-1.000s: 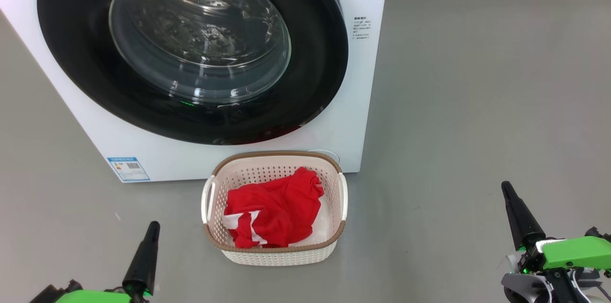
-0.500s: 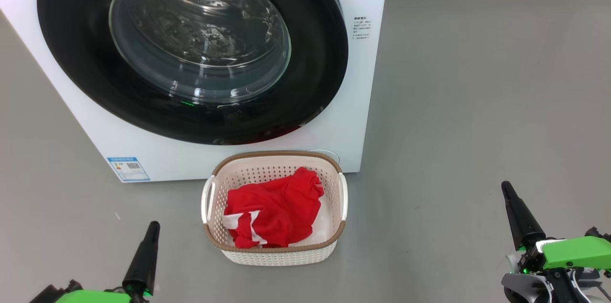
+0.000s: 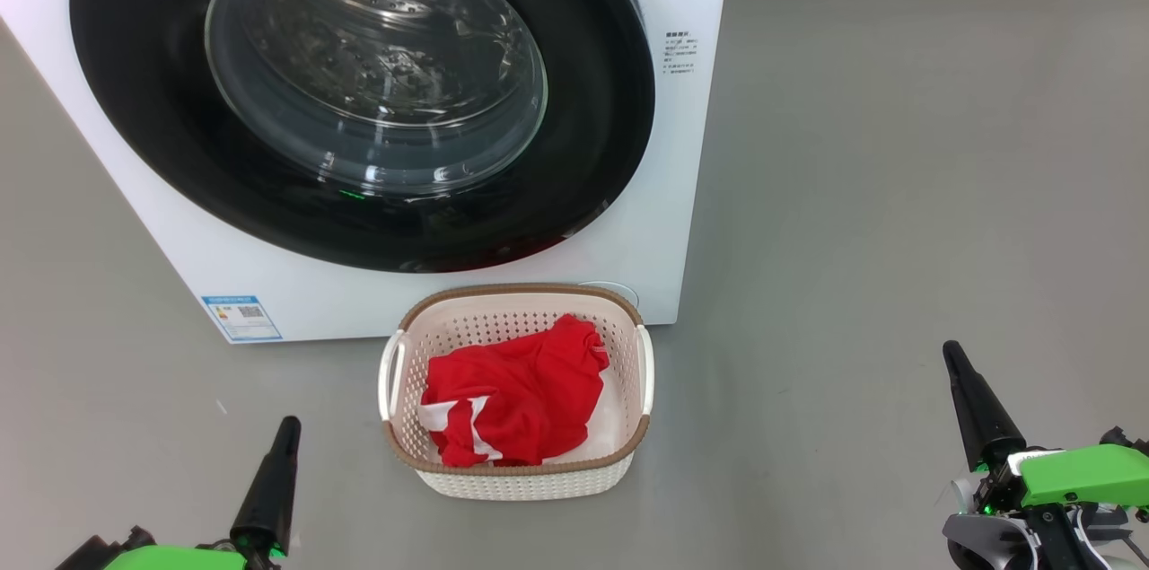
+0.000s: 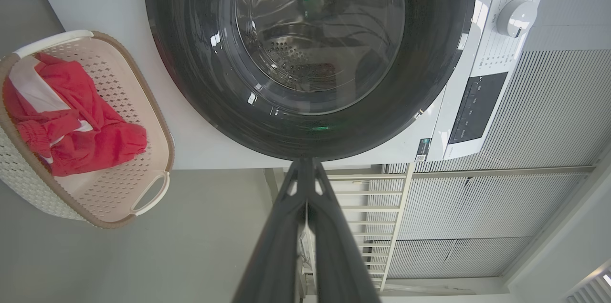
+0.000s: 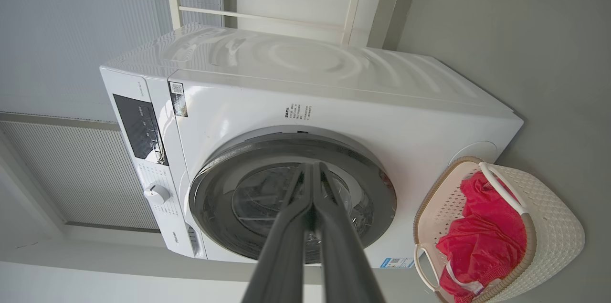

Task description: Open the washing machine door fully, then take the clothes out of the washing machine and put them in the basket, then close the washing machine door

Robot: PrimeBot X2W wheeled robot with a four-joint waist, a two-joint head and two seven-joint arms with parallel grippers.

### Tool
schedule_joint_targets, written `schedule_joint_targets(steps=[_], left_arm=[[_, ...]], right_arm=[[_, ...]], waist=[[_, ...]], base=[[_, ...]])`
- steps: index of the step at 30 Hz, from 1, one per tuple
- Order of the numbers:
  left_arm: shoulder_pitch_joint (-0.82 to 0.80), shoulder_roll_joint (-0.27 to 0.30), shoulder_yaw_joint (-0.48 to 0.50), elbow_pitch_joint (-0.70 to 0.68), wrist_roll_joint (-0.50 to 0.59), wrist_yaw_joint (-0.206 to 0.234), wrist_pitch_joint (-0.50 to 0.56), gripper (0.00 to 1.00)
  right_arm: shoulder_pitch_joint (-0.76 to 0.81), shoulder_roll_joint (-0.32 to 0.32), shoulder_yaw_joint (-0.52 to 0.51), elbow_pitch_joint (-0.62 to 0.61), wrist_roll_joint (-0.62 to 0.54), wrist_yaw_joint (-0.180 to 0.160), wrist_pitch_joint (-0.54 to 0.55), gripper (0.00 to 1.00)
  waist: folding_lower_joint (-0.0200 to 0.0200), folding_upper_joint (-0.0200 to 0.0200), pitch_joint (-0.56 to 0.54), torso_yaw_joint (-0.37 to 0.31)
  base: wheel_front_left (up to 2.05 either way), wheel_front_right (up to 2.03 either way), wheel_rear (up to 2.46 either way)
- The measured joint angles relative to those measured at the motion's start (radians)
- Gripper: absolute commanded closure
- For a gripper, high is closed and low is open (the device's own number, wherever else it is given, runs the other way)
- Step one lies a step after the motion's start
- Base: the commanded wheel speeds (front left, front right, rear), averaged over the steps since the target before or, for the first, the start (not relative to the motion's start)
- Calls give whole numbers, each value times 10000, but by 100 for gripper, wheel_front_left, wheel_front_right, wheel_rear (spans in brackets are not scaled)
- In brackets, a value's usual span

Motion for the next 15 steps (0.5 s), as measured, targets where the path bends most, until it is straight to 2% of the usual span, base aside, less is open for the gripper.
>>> schedule_joint_targets(steps=[15], left_arm=[[0, 0, 0, 0, 0, 0, 0, 100]], right_arm=[[0, 0, 0, 0, 0, 0, 0, 100]], waist=[[0, 0, 0, 0]], base=[[0, 0, 0]])
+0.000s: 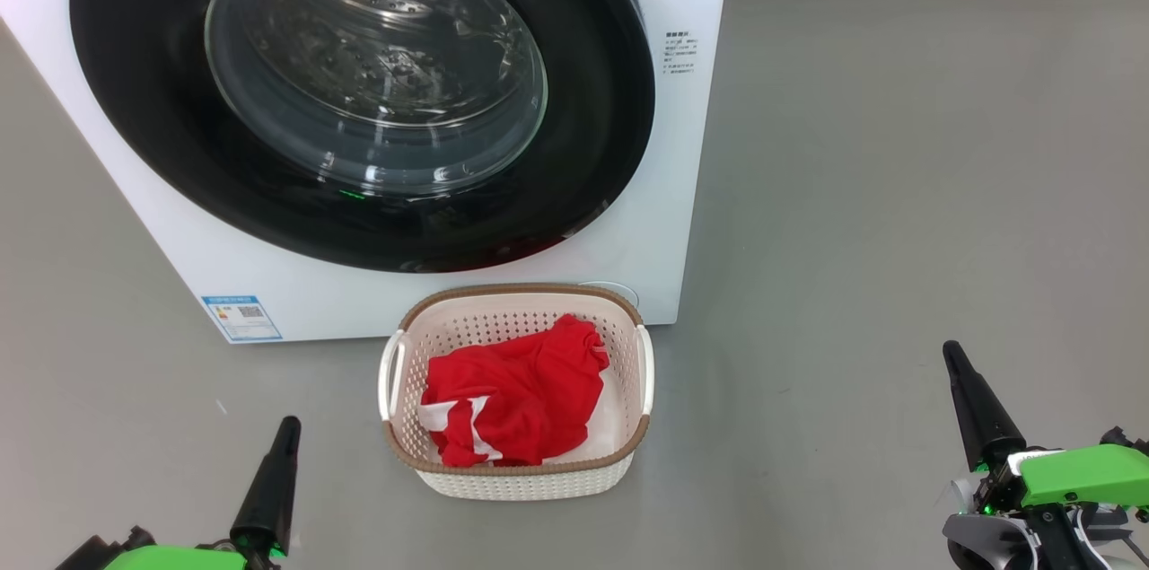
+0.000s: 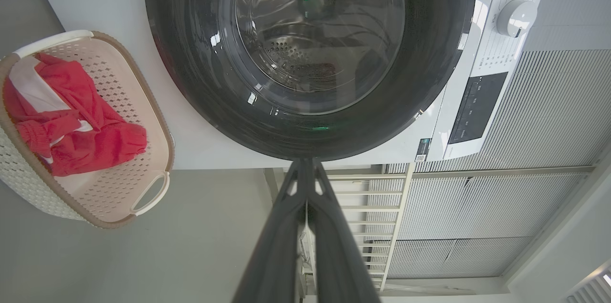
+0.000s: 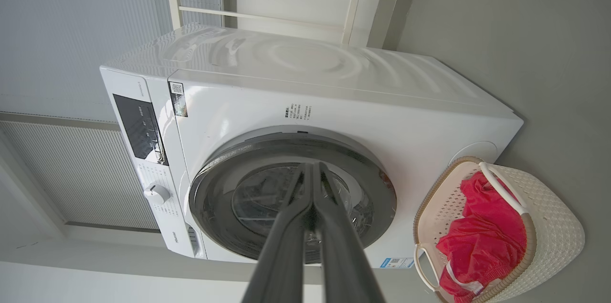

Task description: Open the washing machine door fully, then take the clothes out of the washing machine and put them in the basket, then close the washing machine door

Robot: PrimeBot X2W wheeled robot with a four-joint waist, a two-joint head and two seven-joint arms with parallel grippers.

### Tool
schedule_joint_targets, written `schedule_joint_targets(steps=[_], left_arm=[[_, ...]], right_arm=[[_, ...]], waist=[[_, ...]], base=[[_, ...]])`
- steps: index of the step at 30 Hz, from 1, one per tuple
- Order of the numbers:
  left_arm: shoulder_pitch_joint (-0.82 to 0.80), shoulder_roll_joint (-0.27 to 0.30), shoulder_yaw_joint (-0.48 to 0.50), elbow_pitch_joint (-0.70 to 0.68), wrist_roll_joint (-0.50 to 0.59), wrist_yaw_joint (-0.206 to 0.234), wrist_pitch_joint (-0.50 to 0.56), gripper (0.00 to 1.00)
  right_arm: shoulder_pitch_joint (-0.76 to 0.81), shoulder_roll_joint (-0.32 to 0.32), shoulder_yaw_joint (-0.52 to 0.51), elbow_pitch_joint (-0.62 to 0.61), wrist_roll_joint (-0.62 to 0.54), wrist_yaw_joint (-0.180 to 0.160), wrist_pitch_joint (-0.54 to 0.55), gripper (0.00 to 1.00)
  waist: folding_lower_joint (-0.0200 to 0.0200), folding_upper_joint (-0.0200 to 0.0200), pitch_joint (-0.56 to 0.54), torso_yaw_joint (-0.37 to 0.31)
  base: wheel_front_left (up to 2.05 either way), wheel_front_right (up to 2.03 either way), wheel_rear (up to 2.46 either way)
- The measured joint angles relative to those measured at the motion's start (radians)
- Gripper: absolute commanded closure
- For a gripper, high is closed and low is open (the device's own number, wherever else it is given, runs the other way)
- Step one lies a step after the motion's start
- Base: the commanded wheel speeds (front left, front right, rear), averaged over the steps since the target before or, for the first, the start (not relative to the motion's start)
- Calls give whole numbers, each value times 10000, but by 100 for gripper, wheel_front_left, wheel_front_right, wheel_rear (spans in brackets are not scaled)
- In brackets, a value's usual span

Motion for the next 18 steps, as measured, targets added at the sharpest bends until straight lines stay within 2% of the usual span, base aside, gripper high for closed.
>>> schedule_joint_targets(steps=[18], left_arm=[[0, 0, 0, 0, 0, 0, 0, 100]], right_arm=[[0, 0, 0, 0, 0, 0, 0, 100]], waist=[[0, 0, 0, 0]], base=[[0, 0, 0]])
